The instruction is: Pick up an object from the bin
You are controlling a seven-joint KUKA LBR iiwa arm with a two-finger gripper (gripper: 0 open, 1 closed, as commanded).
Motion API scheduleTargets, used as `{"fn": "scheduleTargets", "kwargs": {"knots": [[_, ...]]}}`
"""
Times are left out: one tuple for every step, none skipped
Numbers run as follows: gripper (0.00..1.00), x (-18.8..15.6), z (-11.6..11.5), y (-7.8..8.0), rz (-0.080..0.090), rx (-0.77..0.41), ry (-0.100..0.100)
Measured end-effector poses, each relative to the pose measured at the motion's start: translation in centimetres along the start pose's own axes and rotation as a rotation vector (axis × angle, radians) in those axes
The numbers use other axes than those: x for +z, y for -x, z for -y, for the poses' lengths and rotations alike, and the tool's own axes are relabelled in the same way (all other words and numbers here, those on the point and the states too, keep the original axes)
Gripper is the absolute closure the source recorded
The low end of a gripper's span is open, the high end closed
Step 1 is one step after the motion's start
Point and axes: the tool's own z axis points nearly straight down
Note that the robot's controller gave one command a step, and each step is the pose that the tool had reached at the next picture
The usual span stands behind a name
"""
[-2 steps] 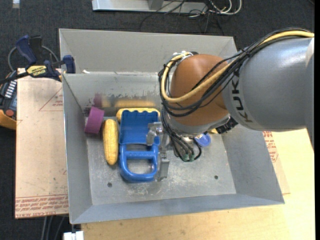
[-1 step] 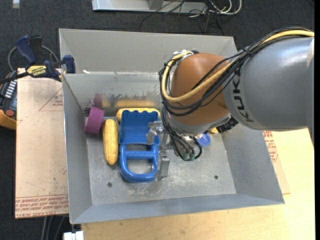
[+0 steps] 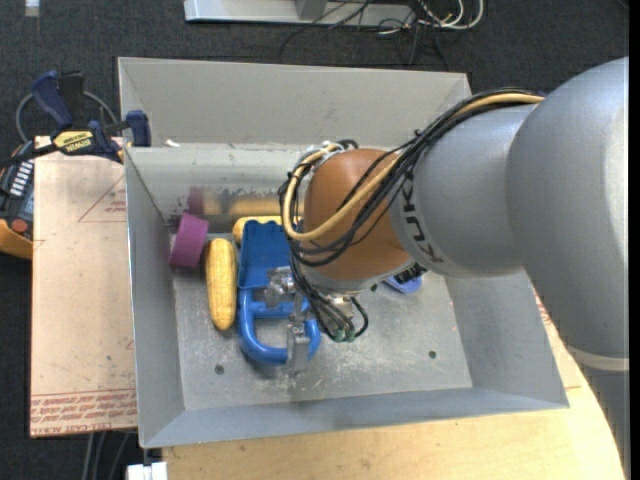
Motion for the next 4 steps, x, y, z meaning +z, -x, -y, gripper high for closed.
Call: {"fn": "scheduleTargets", "kwargs": {"knots": [[1.00,2.7,-0.6,-1.0,-0.010,0.264,-0.001],[1.00,2.7,-0.6,-1.0,-0.010,0.265,-0.001],[1.00,-5.3,0.3,-1.9,-0.017,0.266,-0.003],[1.00,1.7,0.9,-0.6,-0.013,0.273,-0.001]]}}
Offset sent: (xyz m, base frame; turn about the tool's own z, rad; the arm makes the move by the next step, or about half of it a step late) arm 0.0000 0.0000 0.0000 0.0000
